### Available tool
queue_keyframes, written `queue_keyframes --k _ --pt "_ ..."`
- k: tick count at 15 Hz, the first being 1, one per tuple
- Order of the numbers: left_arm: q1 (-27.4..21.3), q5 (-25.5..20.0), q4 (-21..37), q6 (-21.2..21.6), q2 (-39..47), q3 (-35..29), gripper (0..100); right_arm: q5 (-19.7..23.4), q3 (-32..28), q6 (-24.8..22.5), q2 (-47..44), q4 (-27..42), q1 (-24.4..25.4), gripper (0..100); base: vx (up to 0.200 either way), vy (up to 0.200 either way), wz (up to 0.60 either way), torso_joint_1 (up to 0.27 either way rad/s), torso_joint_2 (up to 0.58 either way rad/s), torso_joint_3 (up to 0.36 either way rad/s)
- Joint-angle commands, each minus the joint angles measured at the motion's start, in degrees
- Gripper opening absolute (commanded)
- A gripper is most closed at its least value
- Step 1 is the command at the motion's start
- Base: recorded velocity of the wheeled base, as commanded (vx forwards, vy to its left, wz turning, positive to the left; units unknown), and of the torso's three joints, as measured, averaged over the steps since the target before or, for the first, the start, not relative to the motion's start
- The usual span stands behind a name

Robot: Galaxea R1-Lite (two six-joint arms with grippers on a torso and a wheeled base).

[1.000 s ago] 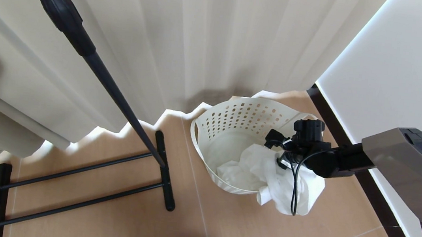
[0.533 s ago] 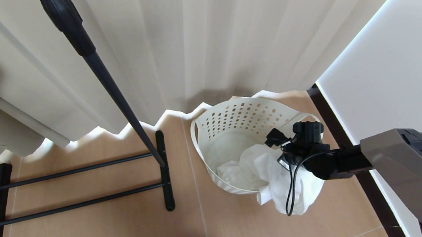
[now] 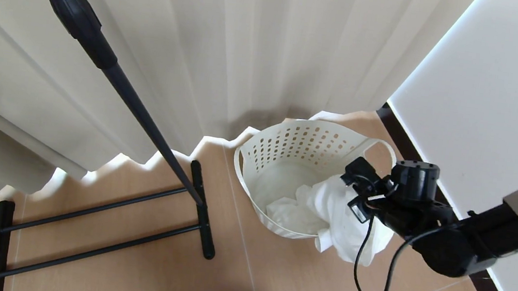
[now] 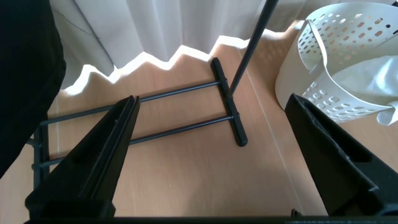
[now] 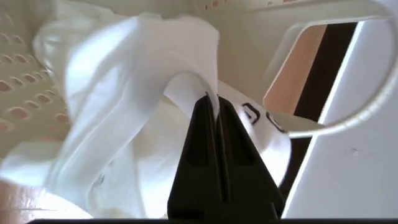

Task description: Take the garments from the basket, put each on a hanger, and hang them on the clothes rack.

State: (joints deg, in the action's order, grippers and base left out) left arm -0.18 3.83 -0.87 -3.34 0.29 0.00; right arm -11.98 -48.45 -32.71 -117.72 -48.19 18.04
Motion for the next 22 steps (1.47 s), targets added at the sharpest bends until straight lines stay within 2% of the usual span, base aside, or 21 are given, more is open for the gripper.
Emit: queue_keyframes --k 1,2,3,4,5,6,12,22 --pt "0.01 0.04 -0.01 0.0 -0.03 0.0 100 4.16 13.99 0.8 16.21 -11.22 3.75 0 0.0 0.0 0.0 0.0 0.0 0.0" --pt "0.01 0.04 -0.01 0.0 0.06 0.0 100 4.6 14.78 0.8 17.44 -12.02 4.02 0 0.0 0.0 0.0 0.0 0.0 0.0" --pt "0.01 -0.05 -0.01 0.18 -0.03 0.0 100 5.39 17.24 2.56 24.38 -14.48 7.01 0 0.0 0.0 0.0 0.0 0.0 0.0" --pt "0.01 -0.05 -0.01 0.18 -0.03 0.0 100 5.39 17.24 2.56 24.38 -14.48 7.01 0 0.0 0.0 0.0 0.0 0.0 0.0" --pt "0.01 -0.05 -0.01 0.18 -0.03 0.0 100 5.3 18.74 6.96 31.86 -14.21 12.9 0 0.0 0.0 0.0 0.0 0.0 0.0" --pt "0.01 -0.05 -0.01 0.26 -0.03 0.0 100 5.22 18.91 7.04 33.61 -14.48 14.83 0 0.0 0.0 0.0 0.0 0.0 0.0" --pt "0.01 -0.14 -0.01 0.18 -0.03 0.0 100 4.78 19.35 7.13 35.2 -14.65 15.09 0 0.0 0.0 0.0 0.002 0.0 0.033" --pt "0.01 -0.14 -0.01 0.18 -0.03 0.0 100 4.6 19.53 7.13 36.43 -15.09 15.09 0 0.0 0.0 0.0 0.0 0.0 0.195"
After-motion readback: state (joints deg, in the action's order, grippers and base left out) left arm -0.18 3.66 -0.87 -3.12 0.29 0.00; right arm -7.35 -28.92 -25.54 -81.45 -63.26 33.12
